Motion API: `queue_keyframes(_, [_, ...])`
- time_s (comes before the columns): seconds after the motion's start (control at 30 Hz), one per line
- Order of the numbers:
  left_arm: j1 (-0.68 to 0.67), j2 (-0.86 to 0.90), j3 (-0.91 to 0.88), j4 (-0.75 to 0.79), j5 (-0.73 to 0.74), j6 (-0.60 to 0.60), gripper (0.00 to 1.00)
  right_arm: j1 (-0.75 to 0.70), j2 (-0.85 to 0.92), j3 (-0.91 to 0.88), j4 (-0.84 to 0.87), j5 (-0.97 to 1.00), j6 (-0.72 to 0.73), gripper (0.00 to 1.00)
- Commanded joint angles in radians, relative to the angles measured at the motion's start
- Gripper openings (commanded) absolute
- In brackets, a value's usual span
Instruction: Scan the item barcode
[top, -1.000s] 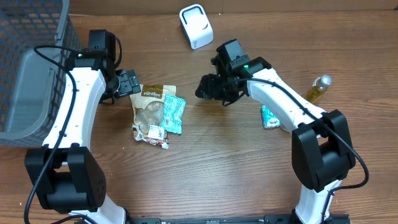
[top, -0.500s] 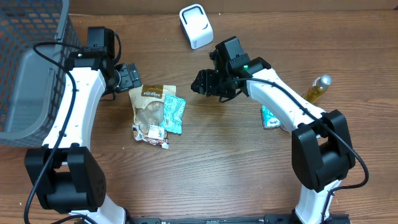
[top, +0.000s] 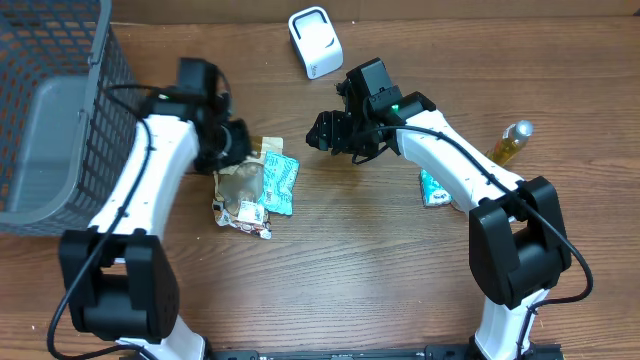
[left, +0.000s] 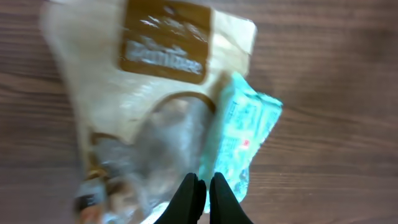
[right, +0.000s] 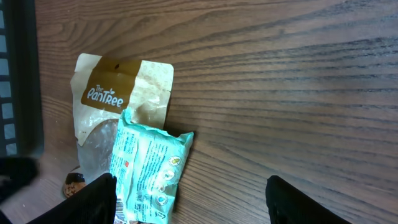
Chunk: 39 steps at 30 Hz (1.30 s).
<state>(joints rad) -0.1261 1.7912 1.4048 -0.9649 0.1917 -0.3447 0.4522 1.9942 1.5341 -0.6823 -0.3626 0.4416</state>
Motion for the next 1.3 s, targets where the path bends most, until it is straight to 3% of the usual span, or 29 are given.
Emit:
queue_keyframes(0.0, [-0.044,-0.014,-0.075,0.052,0.006,-0.047,0.04,0.002,-0.023,0.021,0.000,-0.005,0.000,0.72])
queue_keyframes(0.17, [-0.086,-0.004,-0.142,0.206,-0.050,-0.045,0.04,0.002,-0.004,0.021,-0.003,-0.005,0.000,0.72])
queue_keyframes(0.47, [-0.112,0.020,-0.142,0.264,-0.177,-0.053,0.05,0.001,0.003,0.021,-0.004,-0.005,0.000,0.72])
queue_keyframes(0.5, [-0.112,0.020,-0.142,0.266,-0.192,-0.052,0.09,0.001,0.003,0.021,-0.004,-0.006,0.000,0.72])
queue_keyframes(0.6, [-0.112,0.020,-0.143,0.259,-0.184,-0.028,0.34,0.001,0.003,0.021,-0.004,-0.006,0.000,0.73])
queue_keyframes(0.63, [-0.112,0.020,-0.146,0.258,-0.167,-0.027,0.35,0.001,0.003,0.021,-0.004,-0.005,0.000,0.73])
queue_keyframes(1.07, [-0.112,0.021,-0.245,0.329,0.016,0.043,0.35,0.001,0.003,0.021,-0.007,-0.005,0.000,0.73])
queue_keyframes(1.27, [-0.115,0.021,-0.273,0.365,0.088,0.046,0.31,-0.005,0.003,0.021,-0.019,-0.005,-0.001,0.73])
